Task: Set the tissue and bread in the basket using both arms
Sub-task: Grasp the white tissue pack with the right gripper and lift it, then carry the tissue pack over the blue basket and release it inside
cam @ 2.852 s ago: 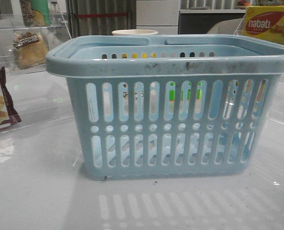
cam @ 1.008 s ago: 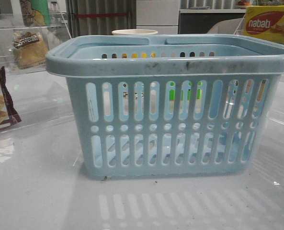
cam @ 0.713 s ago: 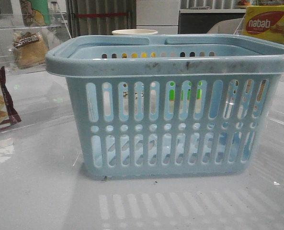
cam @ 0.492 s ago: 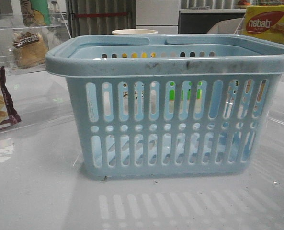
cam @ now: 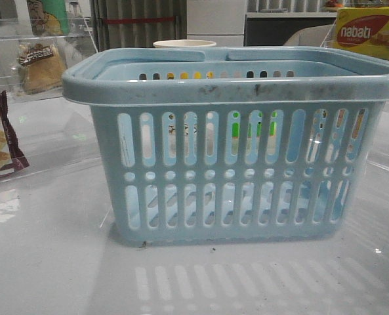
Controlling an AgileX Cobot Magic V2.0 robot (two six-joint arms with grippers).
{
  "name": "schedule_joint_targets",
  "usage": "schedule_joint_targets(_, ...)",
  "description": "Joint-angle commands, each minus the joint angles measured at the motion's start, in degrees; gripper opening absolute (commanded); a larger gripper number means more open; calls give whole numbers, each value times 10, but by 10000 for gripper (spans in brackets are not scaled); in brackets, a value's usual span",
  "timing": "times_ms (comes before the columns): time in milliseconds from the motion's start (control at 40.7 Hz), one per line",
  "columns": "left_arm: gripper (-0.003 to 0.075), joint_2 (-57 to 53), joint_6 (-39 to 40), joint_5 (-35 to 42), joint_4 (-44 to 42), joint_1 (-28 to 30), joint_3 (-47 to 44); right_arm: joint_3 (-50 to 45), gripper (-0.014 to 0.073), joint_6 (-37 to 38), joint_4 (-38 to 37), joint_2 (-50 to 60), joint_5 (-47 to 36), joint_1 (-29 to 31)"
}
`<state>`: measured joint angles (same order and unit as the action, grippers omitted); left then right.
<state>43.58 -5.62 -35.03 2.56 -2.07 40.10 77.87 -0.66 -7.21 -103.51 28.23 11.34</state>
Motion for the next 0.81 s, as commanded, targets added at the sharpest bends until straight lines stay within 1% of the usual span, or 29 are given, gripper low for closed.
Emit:
schedule_joint_targets(0, 494, 0, 2, 45, 1, 0, 18, 22, 304, 0, -12, 28, -42, 4)
schedule_joint_targets(25, 494, 0, 2, 45, 1, 0, 18, 22, 269, 0, -12, 31, -44, 4)
schedule_joint_targets(74, 494, 0, 2, 45, 1, 0, 18, 22, 225, 0, -12, 34, -47, 4)
schedule_joint_targets(123, 494, 0, 2, 45, 1, 0, 18, 22, 207, 0, -12, 39, -47, 4)
schedule_joint_targets(320, 494, 0, 2, 45, 1, 0, 18, 22, 204, 0, -6, 94, -28, -1)
schedule_joint_targets(467, 494, 0, 2, 45, 1, 0, 18, 22, 204, 0, -1, 170, -6, -22)
schedule_joint_targets(639, 494, 0, 2, 45, 1, 0, 18, 21, 204, 0, 15, 262, 41, -78)
schedule_joint_targets(787, 494, 0, 2, 45, 1, 0, 18, 21, 204, 0, 30, 315, 69, -151)
